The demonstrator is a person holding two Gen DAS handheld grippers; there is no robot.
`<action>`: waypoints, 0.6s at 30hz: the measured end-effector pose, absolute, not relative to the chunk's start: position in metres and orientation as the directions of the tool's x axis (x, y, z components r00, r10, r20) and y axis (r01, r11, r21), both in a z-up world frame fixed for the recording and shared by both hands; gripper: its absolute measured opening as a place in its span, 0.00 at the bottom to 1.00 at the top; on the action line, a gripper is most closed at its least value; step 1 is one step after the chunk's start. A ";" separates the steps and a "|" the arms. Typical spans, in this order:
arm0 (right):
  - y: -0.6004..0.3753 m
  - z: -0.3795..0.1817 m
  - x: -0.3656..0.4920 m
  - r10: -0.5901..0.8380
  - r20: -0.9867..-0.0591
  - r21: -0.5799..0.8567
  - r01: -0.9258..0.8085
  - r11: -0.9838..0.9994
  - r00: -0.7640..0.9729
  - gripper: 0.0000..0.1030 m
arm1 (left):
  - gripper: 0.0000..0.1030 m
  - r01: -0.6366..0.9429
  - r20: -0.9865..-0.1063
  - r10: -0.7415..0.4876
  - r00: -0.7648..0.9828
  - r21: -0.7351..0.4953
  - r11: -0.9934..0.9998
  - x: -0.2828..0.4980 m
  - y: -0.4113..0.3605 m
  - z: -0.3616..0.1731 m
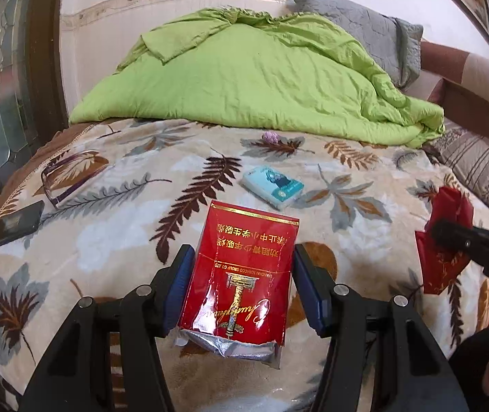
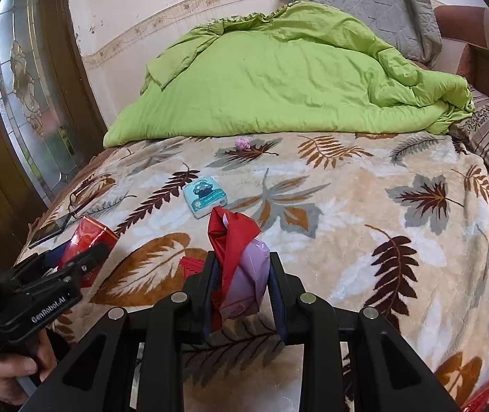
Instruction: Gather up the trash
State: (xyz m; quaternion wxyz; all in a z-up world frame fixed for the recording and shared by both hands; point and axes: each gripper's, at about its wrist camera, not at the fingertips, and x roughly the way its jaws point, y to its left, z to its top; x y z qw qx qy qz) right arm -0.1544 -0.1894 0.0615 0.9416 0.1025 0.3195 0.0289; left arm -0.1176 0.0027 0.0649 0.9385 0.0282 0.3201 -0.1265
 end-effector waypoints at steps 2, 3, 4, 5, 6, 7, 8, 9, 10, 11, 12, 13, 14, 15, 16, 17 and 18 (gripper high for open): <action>-0.189 0.061 -0.155 0.122 -0.600 0.209 0.007 0.978 0.791 0.29 | 0.55 0.255 -0.609 -0.209 0.765 -0.012 0.967 -0.117 0.002 0.063; -0.187 0.061 -0.155 0.120 -0.602 0.205 0.007 0.979 0.790 0.29 | 0.55 0.255 -0.609 -0.207 0.766 -0.008 0.967 -0.116 0.002 0.062; -0.187 0.061 -0.155 0.121 -0.603 0.204 0.006 0.979 0.789 0.29 | 0.55 0.253 -0.609 -0.204 0.767 -0.006 0.968 -0.116 0.002 0.062; -0.187 0.061 -0.155 0.122 -0.604 0.204 0.004 0.979 0.788 0.29 | 0.55 0.250 -0.608 -0.200 0.768 -0.002 0.968 -0.115 0.002 0.062; -0.185 0.060 -0.153 0.123 -0.606 0.204 0.004 0.979 0.786 0.29 | 0.55 0.250 -0.609 -0.197 0.769 0.002 0.968 -0.115 0.002 0.061; -0.185 0.060 -0.152 0.123 -0.607 0.205 0.005 0.979 0.785 0.29 | 0.55 0.249 -0.610 -0.196 0.768 0.003 0.968 -0.114 0.002 0.060; -0.184 0.060 -0.151 0.123 -0.607 0.206 0.006 0.979 0.785 0.29 | 0.55 0.248 -0.611 -0.194 0.767 0.003 0.969 -0.113 0.002 0.060; -0.184 0.060 -0.151 0.124 -0.608 0.207 0.005 0.978 0.784 0.29 | 0.55 0.248 -0.613 -0.193 0.766 0.005 0.969 -0.113 0.002 0.059; -0.184 0.059 -0.149 0.126 -0.609 0.208 0.005 0.978 0.783 0.29 | 0.55 0.248 -0.613 -0.192 0.766 0.007 0.969 -0.112 0.002 0.059; -0.184 0.059 -0.149 0.126 -0.611 0.209 0.005 0.978 0.782 0.29 | 0.55 0.248 -0.613 -0.191 0.766 0.008 0.969 -0.112 0.002 0.059; -0.184 0.059 -0.147 0.125 -0.612 0.208 0.006 0.978 0.781 0.29 | 0.55 0.247 -0.612 -0.190 0.767 0.008 0.969 -0.112 0.002 0.059; -0.184 0.059 -0.147 0.127 -0.612 0.208 0.004 0.978 0.781 0.29 | 0.55 0.248 -0.612 -0.191 0.767 0.008 0.969 -0.112 0.001 0.059; -0.183 0.058 -0.146 0.128 -0.613 0.208 0.002 0.978 0.779 0.29 | 0.55 0.248 -0.612 -0.190 0.767 0.010 0.969 -0.112 0.001 0.058; -0.184 0.058 -0.146 0.127 -0.614 0.207 0.003 0.978 0.779 0.29 | 0.55 0.247 -0.613 -0.188 0.767 0.012 0.969 -0.111 0.001 0.058; -0.183 0.058 -0.145 0.126 -0.614 0.204 0.002 0.979 0.779 0.29 | 0.55 0.247 -0.614 -0.189 0.766 0.010 0.969 -0.111 0.001 0.058; -0.183 0.058 -0.145 0.125 -0.614 0.202 0.002 0.979 0.779 0.29 | 0.55 0.247 -0.614 -0.190 0.767 0.010 0.969 -0.111 0.001 0.059; -0.183 0.058 -0.145 0.126 -0.614 0.203 0.002 0.979 0.779 0.29 | 0.55 0.247 -0.613 -0.189 0.767 0.010 0.969 -0.111 0.001 0.058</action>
